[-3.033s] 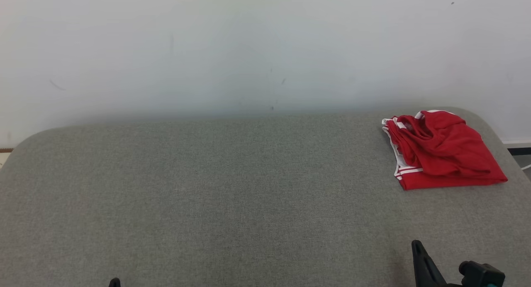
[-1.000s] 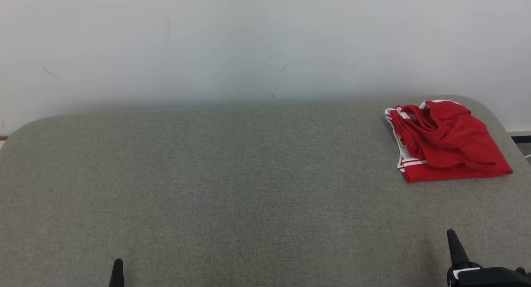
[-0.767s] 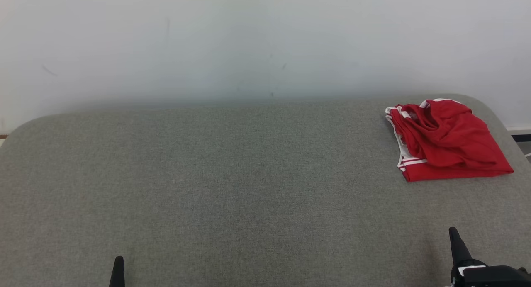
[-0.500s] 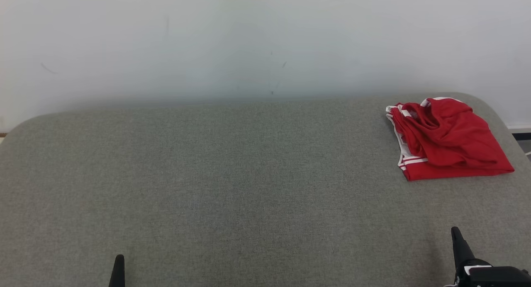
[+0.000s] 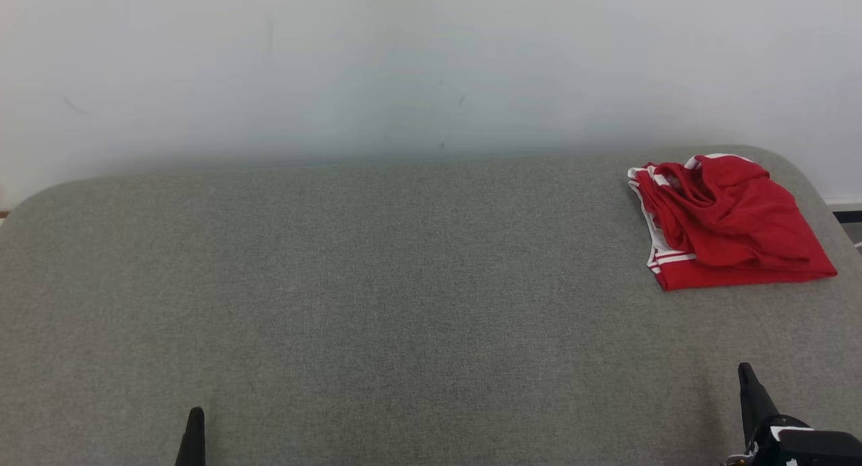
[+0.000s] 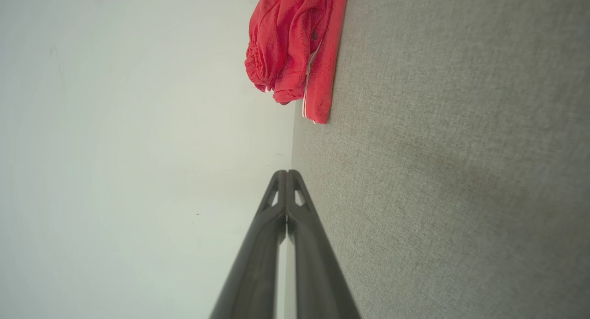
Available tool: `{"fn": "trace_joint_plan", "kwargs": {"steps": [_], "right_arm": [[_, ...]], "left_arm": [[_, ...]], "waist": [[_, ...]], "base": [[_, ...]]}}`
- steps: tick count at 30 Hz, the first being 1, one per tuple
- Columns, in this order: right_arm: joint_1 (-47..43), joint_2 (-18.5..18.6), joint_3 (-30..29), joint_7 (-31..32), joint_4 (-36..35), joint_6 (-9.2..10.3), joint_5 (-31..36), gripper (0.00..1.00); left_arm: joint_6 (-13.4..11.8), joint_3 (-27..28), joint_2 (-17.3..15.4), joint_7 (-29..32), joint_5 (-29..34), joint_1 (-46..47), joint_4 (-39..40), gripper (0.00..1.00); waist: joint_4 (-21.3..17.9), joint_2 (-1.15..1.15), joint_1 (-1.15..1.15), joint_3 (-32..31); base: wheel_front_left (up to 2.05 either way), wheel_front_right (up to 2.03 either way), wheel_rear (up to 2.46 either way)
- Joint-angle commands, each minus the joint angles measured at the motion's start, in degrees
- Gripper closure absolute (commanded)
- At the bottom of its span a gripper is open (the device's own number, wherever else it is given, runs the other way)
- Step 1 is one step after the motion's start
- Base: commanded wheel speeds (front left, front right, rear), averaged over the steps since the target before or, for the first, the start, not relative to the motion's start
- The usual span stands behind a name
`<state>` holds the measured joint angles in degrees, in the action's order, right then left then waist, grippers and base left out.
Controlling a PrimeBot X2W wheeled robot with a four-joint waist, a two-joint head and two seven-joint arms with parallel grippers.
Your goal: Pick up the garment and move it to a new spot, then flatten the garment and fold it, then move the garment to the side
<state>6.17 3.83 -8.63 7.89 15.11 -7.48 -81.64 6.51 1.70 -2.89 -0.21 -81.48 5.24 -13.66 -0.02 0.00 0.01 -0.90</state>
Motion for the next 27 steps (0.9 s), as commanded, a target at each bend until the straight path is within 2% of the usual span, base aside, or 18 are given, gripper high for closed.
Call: {"fn": "trace_joint_plan", "kwargs": {"steps": [1,23,27], "right_arm": [[0.5,-0.2,-0.4,0.3,-0.2,-0.02,-1.1,1.0],[1.2,-0.6,-2.9,3.1,0.3,-0.02,-10.3,1.0],[1.2,-0.6,-3.0,3.2,0.3,-0.02,-10.5,1.0]], "left_arm": [[0.4,0.0,-0.1,0.3,-1.4,0.9,-0.1,1.0],[1.1,-0.4,0.0,2.2,-11.5,2.2,-1.3,1.0],[1.1,-0.4,0.0,2.3,-11.6,2.2,-1.3,1.0]], "waist": [[0.0,0.0,-0.01,0.1],[0.0,0.0,-0.01,1.1],[0.0,0.0,-0.01,1.1]], "base": [[0.0,0.0,0.0],[0.0,0.0,0.0],[0.0,0.0,0.0]]}}
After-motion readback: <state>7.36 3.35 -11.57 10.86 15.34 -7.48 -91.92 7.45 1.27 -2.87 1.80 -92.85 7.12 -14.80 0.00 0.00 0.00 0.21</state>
